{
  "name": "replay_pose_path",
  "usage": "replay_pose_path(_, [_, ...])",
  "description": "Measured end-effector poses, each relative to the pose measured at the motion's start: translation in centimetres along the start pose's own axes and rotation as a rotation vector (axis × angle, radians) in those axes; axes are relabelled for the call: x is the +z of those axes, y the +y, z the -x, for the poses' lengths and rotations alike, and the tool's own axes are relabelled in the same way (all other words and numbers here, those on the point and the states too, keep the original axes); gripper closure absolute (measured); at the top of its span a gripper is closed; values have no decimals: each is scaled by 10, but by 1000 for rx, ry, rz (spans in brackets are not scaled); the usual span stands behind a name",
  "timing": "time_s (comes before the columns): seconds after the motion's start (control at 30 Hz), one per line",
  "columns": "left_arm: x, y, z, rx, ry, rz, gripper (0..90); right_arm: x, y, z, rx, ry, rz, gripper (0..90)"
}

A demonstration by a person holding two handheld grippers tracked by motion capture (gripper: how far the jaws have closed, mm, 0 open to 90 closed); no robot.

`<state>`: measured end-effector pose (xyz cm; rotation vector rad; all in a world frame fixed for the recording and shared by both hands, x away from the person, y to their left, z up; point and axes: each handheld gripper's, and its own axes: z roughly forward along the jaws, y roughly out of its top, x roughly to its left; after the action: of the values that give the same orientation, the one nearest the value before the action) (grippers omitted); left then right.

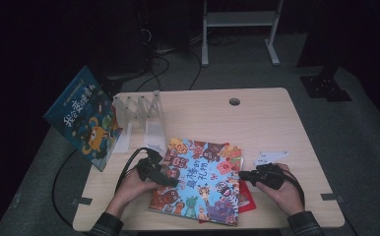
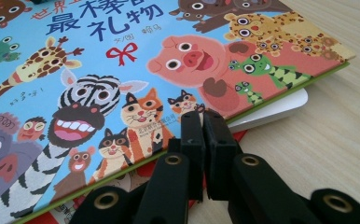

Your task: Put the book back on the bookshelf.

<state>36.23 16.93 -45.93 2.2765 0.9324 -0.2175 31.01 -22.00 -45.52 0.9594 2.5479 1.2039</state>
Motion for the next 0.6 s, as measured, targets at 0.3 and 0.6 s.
replay_pose_path(0.3, [3,6,1,2,-2,-38,0,0,1,-1,-16,4,-20,893])
replay_pose_path(0.6, [3,10,-2,-3,-15,-44,1,-1,1,-1,-18,25,-34,894])
